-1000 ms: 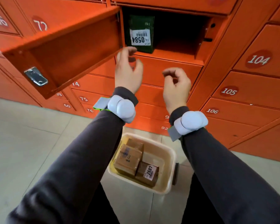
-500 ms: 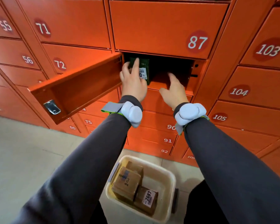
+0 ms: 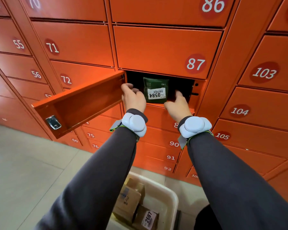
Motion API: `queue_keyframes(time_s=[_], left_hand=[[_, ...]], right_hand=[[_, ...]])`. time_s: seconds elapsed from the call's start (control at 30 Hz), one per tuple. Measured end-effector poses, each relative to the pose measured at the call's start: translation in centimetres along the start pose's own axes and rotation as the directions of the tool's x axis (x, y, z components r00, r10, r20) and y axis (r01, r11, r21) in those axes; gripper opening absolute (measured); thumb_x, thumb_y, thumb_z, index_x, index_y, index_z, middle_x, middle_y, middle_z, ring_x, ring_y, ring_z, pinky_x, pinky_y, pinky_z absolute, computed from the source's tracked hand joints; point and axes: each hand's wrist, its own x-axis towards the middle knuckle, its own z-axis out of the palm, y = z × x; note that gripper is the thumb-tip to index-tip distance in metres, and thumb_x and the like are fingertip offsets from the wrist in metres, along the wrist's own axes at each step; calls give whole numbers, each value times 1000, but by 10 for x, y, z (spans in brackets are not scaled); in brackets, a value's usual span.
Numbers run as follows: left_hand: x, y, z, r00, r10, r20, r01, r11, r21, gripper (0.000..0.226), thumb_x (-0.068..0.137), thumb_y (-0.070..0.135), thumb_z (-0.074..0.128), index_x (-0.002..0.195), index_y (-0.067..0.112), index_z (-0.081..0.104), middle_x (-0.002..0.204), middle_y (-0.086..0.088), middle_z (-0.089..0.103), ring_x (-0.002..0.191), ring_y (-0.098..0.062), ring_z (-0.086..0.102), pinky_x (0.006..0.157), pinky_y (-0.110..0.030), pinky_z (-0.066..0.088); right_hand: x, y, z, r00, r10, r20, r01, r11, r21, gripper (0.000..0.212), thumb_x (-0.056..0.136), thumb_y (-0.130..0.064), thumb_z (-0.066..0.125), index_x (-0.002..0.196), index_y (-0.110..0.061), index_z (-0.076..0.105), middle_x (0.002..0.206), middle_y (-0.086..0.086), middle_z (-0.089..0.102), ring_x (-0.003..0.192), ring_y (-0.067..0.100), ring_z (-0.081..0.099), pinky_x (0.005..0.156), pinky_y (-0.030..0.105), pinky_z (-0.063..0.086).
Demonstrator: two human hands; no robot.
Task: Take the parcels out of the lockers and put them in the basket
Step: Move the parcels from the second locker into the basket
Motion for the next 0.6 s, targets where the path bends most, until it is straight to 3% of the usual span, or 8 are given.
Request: queue_keyframes(time_s=[0.07,0.17,0.27,0.37,0.43,0.5,0.53,0.6], left_hand=[[1,0,-1,997,-33,70,34,999,-13,38,83,-7,37,117,9,39,113,-9,58,122,-34,46,102,-38,36],[-4,3,2,970,-70,231,85,995,-54,62,87,-6,35,144,11,19,151,-14,32,139,-26,31,113,-35,28],[-11,4,5,944,-87,317,132,983,-125,69,88,-7,32,148,14,6,153,-15,29,141,-23,28,114,-34,27],[-15,4,3,935,-82,345,157,968,-197,68,88,-5,32,148,15,9,146,-20,39,134,-27,41,107,-31,34],[-14,6,-2,945,-96,311,183,947,-264,60,90,5,32,147,21,17,135,-21,51,103,-27,66,87,-32,51],[-11,6,-15,958,-106,266,162,967,-197,52,94,26,34,144,26,23,129,-18,56,63,-17,71,64,-28,55],[-10,5,-20,958,-107,267,149,979,-141,54,92,40,35,143,26,25,131,-17,54,61,-20,71,67,-32,57],[-7,5,-27,950,-78,301,77,997,14,73,80,65,33,141,25,31,141,-13,48,102,-34,66,94,-49,50]], right_hand=[[0,1,1,1000,10,4,-10,1000,12,73,78,-9,54,145,-11,24,141,17,45,127,36,44,101,36,38],[0,0,0,999,27,17,-28,999,43,76,78,-9,53,147,-13,20,144,16,41,131,35,41,102,36,37],[-3,1,1,999,-13,37,11,998,60,74,78,-6,53,145,-12,23,144,14,43,132,32,40,103,34,35],[-10,3,0,992,-111,58,102,984,143,56,75,-2,53,130,-13,42,122,7,59,117,27,54,98,36,44],[-16,8,-4,989,-150,14,140,950,278,48,80,-5,55,127,-12,47,115,0,61,108,15,58,98,30,46],[-24,10,-4,984,-172,-51,178,905,386,41,89,-19,53,130,-16,49,116,-8,60,106,3,56,92,10,43],[-29,10,-4,982,-175,-77,191,892,410,40,93,-29,48,132,-18,49,120,-10,58,110,2,54,91,6,40],[-35,10,2,984,-171,-60,180,897,404,47,93,-46,36,128,-20,53,127,-4,57,120,11,50,101,18,39]])
